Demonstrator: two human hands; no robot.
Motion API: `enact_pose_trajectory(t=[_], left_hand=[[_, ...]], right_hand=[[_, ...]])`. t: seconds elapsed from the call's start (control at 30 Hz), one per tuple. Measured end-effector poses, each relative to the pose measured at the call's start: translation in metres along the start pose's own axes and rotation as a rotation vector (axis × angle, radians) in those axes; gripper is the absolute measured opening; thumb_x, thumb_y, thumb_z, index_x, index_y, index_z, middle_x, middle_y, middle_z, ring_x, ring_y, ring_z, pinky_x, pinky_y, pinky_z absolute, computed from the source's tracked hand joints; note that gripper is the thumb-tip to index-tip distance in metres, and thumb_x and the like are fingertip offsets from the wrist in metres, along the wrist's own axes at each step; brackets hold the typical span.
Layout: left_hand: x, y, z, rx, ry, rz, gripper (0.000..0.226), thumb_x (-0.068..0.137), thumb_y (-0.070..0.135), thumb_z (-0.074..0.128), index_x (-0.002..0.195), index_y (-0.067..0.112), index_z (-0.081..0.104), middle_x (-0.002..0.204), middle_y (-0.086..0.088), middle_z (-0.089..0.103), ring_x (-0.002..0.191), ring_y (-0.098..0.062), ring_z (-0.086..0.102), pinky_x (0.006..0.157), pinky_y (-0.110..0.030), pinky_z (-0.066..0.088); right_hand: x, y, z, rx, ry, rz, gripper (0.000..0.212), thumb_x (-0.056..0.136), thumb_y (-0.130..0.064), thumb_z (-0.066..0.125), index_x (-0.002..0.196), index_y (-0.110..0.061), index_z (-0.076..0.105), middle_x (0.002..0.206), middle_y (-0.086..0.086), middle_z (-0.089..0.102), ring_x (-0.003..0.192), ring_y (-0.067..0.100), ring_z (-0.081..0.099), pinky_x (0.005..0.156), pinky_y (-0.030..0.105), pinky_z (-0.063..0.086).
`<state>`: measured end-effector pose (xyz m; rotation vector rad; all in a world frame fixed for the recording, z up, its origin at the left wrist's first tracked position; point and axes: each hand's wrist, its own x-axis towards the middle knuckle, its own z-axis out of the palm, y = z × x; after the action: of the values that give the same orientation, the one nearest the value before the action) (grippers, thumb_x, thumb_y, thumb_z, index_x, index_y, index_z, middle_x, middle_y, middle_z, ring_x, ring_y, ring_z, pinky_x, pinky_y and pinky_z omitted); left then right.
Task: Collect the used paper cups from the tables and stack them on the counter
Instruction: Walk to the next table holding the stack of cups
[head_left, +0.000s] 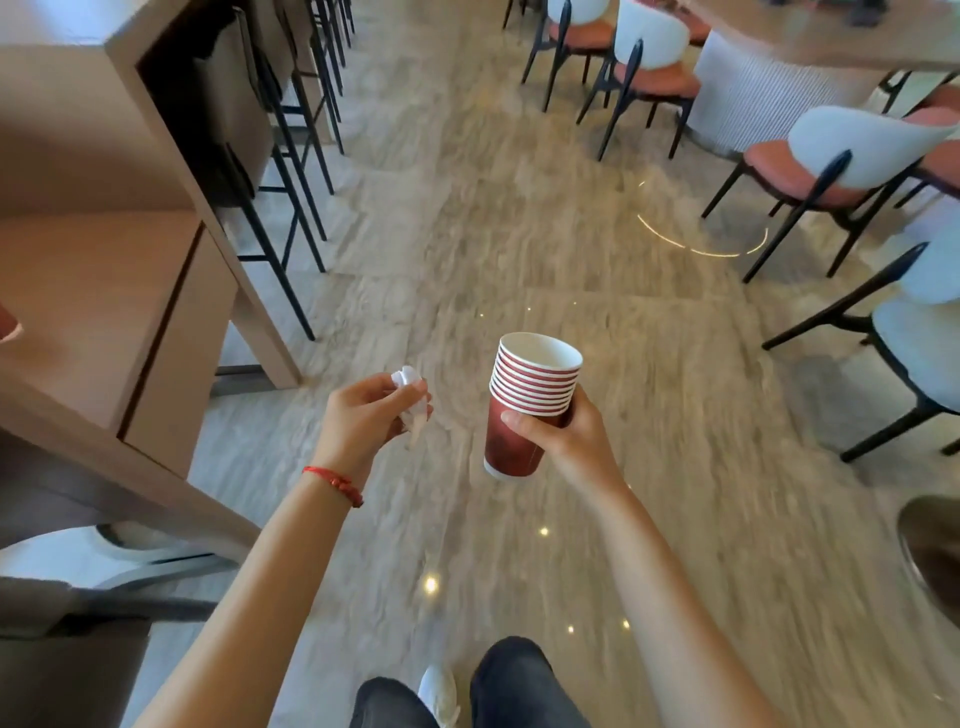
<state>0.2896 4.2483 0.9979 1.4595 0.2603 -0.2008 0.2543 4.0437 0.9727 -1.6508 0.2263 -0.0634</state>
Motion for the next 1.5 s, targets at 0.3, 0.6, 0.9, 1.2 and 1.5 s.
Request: enact_pose_trajectory(t=[0.3, 0.6, 0.9, 1.2, 1.5], left_hand=[[0.129, 0.105, 0.045, -0.009, -0.01, 0.021, 0.007, 0.082, 0.012, 0.068, 0.078, 0.006, 0.069, 0.067, -0.003, 0.071, 0.066, -0.013, 0.07, 0.061, -0.02, 0.055], [0.293, 0.165, 0.109, -0.013, 0.015, 0.011, 0.007, 0.083, 0.011, 0.066, 0.078, 0.007, 0.067, 0.075, -0.009, 0.068, 0.06, -0.008, 0.068, 0.061, -0.018, 0.056], [0.461, 0.198, 0.138, -0.019, -0.012, -0.025, 0.008, 0.083, 0.011, 0.065, 0.077, 0.007, 0.067, 0.064, -0.001, 0.069, 0.061, -0.01, 0.067, 0.065, -0.022, 0.056], [0.676, 0.266, 0.156, -0.004, -0.09, -0.025, 0.009, 0.084, 0.01, 0.065, 0.077, 0.006, 0.067, 0.062, 0.0, 0.07, 0.061, -0.011, 0.068, 0.059, -0.018, 0.054], [0.842, 0.321, 0.187, 0.018, -0.109, -0.006, 0.009, 0.082, 0.009, 0.066, 0.074, 0.006, 0.068, 0.061, 0.0, 0.069, 0.06, -0.01, 0.067, 0.061, -0.019, 0.056]], right_hand=[[0.155, -0.084, -0.009, 0.015, -0.017, -0.024, 0.047, 0.059, -0.025, 0.081, 0.101, -0.023, 0.06, 0.088, -0.017, 0.072, 0.085, -0.001, 0.066, 0.068, 0.011, 0.049], [0.348, -0.116, -0.022, 0.025, -0.072, -0.036, 0.057, 0.06, -0.019, 0.086, 0.109, -0.014, 0.058, 0.099, -0.003, 0.069, 0.09, 0.007, 0.066, 0.078, 0.023, 0.051], [0.517, -0.118, -0.008, 0.053, -0.076, -0.015, 0.054, 0.058, -0.022, 0.082, 0.107, -0.021, 0.059, 0.099, -0.006, 0.071, 0.093, 0.008, 0.067, 0.079, 0.022, 0.053], [0.731, -0.151, 0.032, 0.055, -0.019, -0.009, 0.064, 0.056, -0.028, 0.083, 0.113, -0.014, 0.058, 0.103, -0.003, 0.07, 0.095, 0.009, 0.067, 0.079, 0.023, 0.053], [0.899, -0.175, 0.037, 0.071, 0.016, -0.013, 0.059, 0.057, -0.024, 0.082, 0.11, -0.014, 0.058, 0.099, -0.003, 0.071, 0.093, 0.011, 0.067, 0.078, 0.024, 0.052]])
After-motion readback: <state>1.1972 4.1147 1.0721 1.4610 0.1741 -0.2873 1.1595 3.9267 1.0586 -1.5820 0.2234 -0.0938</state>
